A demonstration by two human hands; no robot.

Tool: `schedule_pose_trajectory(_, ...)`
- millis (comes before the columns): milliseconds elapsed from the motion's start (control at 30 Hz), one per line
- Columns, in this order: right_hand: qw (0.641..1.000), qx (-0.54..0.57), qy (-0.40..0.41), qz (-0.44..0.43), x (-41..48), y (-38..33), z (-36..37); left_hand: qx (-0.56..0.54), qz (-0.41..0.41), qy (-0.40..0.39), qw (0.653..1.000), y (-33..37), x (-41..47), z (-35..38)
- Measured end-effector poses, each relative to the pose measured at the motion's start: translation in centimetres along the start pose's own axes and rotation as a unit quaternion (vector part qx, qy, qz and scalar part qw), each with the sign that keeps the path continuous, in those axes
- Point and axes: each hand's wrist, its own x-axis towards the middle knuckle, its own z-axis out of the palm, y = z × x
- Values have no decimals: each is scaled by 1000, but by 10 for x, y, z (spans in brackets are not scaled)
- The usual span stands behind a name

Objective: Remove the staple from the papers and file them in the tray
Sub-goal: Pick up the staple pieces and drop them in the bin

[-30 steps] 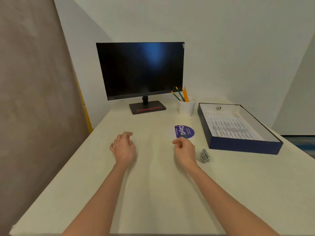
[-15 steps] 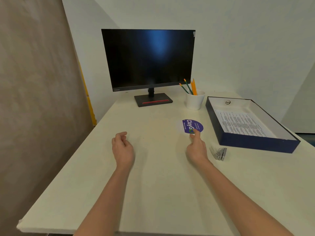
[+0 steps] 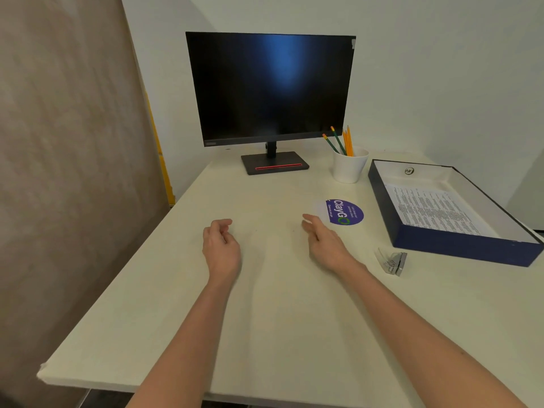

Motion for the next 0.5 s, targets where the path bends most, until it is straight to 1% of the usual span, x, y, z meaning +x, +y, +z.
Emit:
schedule_pose_trajectory(67,999,-24,-18,14,11,-1,1,-7,2,-1,1000,-2,1,0)
schedule_pose_trajectory(167,997,-62,-55,-2,19,-5,5,-13,-1,0,1000,-3,1,-1)
schedule_pose_trajectory(333,995,-50,-74,-50,2,-10,5,-8,-3,3,1000,0,0,-2)
schedule_pose_trajectory(400,994,-2,-84,-65,-9,-11,6,11,1,-1,1000,0,0,-2)
schedule_pose_trajectory(467,991,104,-76,-48,-18,-11,2,62,20,-21,998,0,1,0)
schedule_pose_trajectory(500,987,146,-56,-31,-21,-10,-1,107,35,-44,993,0,2,1)
